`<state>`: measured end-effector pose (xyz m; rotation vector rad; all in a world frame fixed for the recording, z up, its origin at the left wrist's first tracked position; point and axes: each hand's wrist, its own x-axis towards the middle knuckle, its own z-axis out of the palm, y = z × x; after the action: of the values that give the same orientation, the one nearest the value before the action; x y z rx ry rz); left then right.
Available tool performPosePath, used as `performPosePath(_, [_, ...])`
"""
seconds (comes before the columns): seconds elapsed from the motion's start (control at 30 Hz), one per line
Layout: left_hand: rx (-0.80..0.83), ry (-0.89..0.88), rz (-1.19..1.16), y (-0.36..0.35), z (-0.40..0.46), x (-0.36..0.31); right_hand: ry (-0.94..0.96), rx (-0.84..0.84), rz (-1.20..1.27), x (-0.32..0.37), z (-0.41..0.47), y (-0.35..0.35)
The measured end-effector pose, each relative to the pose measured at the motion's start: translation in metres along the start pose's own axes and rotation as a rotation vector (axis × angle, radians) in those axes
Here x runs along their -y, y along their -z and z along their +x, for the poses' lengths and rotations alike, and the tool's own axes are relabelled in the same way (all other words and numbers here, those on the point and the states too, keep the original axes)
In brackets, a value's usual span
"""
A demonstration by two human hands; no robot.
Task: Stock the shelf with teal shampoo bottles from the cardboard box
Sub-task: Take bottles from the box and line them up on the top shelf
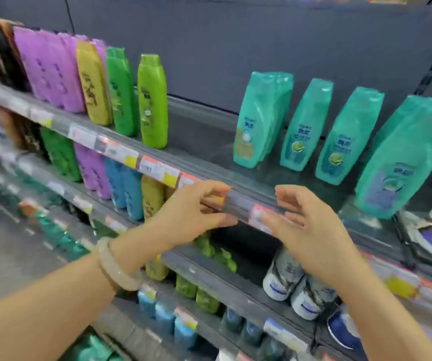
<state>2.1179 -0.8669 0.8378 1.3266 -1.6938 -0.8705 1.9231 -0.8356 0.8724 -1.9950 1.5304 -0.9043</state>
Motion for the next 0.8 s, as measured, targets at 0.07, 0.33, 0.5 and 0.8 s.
performPosePath(0.07, [-0.074, 0.156, 0.026, 0.035, -0.026, 0.041, 0.062, 0.164, -0.021, 0.014, 0.01, -0.044])
performPosePath(0.33, [-0.265, 0.702, 0.139, 0.151, -0.174, 0.212, 0.068, 0.798, -0.151, 0.044, 0.028, -0.285])
performPosePath(0.5, [-0.29, 0.968, 0.087, 0.194, -0.254, 0.318, -0.045, 1.059, -0.259, 0.038, 0.008, -0.429])
performPosePath(0.8, [-0.176, 1.262, -0.11, 0.149, -0.333, 0.512, -0.063, 1.291, -0.571, -0.072, -0.049, -0.651])
